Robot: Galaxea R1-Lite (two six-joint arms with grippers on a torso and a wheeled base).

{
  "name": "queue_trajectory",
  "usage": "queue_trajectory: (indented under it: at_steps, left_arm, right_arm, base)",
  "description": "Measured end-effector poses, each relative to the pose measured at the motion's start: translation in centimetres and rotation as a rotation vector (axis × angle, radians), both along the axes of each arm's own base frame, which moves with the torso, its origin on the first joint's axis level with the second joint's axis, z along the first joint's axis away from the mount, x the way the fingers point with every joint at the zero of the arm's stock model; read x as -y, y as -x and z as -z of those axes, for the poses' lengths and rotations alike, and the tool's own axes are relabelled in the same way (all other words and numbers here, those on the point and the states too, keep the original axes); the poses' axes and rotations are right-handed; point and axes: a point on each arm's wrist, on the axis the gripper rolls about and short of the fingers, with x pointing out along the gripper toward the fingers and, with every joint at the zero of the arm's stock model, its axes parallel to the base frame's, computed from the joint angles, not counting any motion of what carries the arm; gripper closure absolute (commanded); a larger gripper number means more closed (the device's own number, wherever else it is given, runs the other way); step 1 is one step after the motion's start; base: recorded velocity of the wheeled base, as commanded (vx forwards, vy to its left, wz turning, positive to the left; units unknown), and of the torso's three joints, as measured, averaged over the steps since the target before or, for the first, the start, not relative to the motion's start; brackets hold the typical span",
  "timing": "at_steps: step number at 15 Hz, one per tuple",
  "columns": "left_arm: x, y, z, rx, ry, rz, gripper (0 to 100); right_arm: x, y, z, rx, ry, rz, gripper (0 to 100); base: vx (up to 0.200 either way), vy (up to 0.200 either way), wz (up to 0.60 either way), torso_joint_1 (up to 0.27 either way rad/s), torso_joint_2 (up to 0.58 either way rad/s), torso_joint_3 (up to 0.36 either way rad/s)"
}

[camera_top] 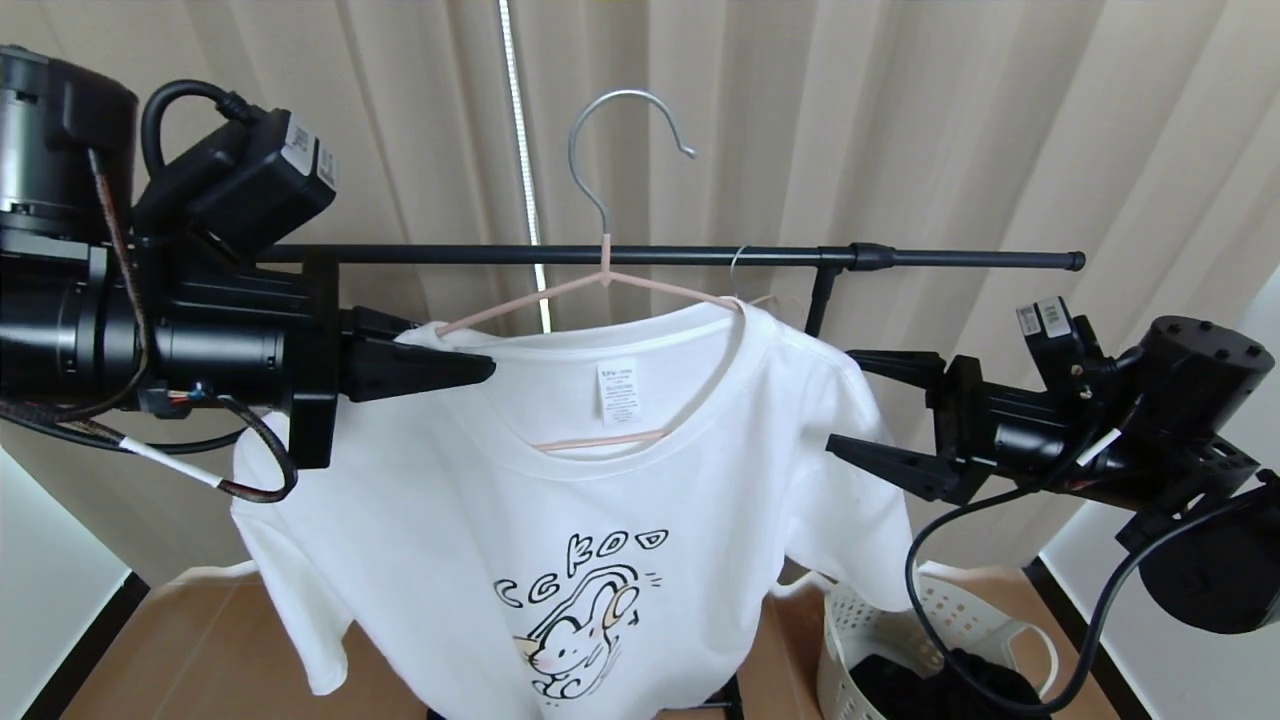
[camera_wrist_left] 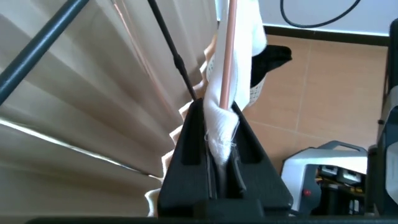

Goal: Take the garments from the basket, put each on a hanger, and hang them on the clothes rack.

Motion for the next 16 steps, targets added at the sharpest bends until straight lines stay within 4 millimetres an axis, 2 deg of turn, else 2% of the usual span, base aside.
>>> queue_trajectory:
  at_steps: [7,13,14,16]
  left_arm:
    - [-0.7,2.0,1.8,0.072,0.107,-0.093,100]
    - [-0.8,2.2,1.9,0.074,0.136,-0.12,100]
    - [-0.8,2.2,2.0,0.074,0.136,-0.121,100]
    - [-0.9,2.3,1.9,0.077,0.135,-0.127,100]
  right_arm:
    - [0.0,-1.3,1.6,-0.038,0.009,0.007,0]
    - [-0.1,-1.7,2.3,-0.042,0.018,0.008,0]
    - [0.0,-1.8,2.3,-0.043,0.019,0.009,100]
    - [0.0,-1.8,2.3,-0.041,0.018,0.01,100]
  base:
    - [0.0,0.0,0.0,0.0,0.0,0.0]
    - [0.0,0.0,0.0,0.0,0.0,0.0]
    - [0.0,0.0,0.0,0.0,0.0,0.0]
    - [0.0,0.0,0.0,0.0,0.0,0.0]
